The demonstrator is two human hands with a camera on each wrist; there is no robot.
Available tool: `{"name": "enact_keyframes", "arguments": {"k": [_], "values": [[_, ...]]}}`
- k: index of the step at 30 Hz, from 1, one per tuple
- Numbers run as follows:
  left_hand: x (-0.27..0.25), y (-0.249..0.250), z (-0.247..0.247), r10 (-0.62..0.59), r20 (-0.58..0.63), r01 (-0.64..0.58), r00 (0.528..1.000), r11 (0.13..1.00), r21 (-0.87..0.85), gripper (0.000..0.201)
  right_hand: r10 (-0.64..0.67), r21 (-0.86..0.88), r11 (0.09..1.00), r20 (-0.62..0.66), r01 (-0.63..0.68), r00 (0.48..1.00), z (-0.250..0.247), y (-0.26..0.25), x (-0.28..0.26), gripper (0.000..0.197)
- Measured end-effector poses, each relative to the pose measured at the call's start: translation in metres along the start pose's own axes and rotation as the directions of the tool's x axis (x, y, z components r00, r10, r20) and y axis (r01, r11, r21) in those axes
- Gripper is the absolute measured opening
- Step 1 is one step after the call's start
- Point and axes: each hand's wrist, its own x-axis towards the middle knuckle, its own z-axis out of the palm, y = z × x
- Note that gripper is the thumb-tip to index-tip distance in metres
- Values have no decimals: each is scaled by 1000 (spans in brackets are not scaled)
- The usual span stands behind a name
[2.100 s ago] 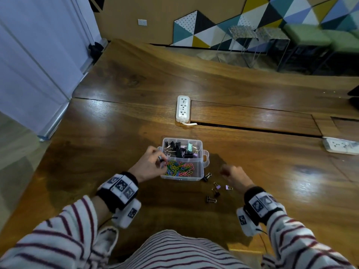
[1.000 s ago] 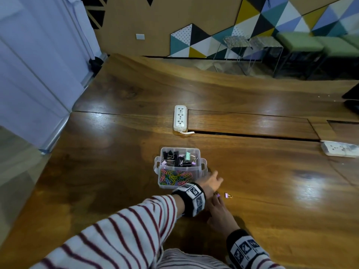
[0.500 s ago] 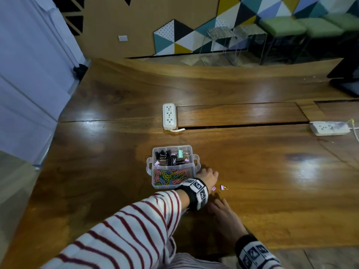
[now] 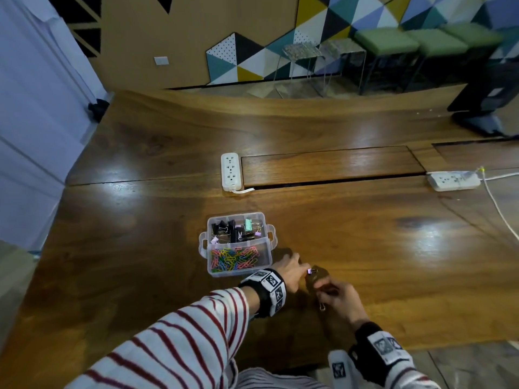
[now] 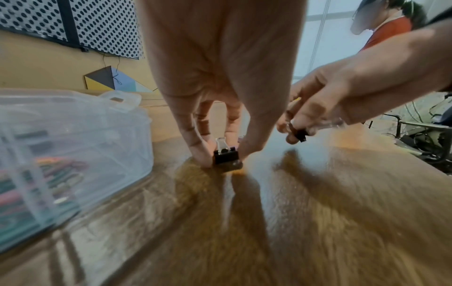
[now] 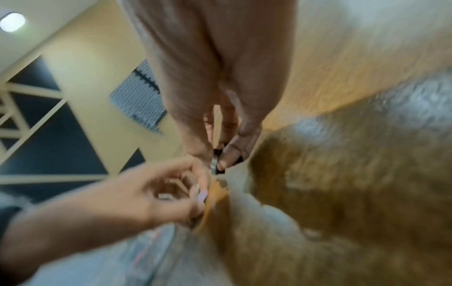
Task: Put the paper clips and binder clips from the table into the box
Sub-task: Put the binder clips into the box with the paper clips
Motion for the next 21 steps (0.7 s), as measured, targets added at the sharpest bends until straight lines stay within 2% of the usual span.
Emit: {"name": "enact_keyframes", "arguments": {"k": [2, 5, 8, 11, 13, 16, 18, 21], "values": [[-3, -1, 0, -8, 2, 8, 1000, 1000, -5, 49, 67, 53, 996, 13, -68, 998, -6, -4, 7, 27], [-10, -2, -2, 6, -41, -10, 999, 993, -116, 34, 91, -8, 996, -31, -91, 995, -7, -8, 22, 26], [-28, -9, -14, -40, -198, -45, 979, 914, -404, 19, 58, -118, 991, -100, -69, 993, -4, -18, 36, 17], [-55, -36, -37, -157, -363, -84, 918, 819, -567, 15, -56, -334, 942, -99, 20, 994, 4, -31, 43, 22], [-72, -68, -52, -262, -402, -40, 877, 795, -605, 12, -101, -478, 876, -50, 65, 994, 13, -37, 47, 22], [-85, -118, -62, -413, -395, 102, 820, 786, -610, 13, -96, -637, 766, 25, 89, 995, 25, -43, 50, 25], [-85, -140, -62, -464, -369, 207, 805, 803, -559, 16, -68, -689, 720, 51, 85, 996, 29, -46, 52, 29], [-76, -156, -57, -478, -359, 264, 801, 822, -505, 17, 0, -737, 673, 74, 55, 997, 30, -51, 54, 42]]}}
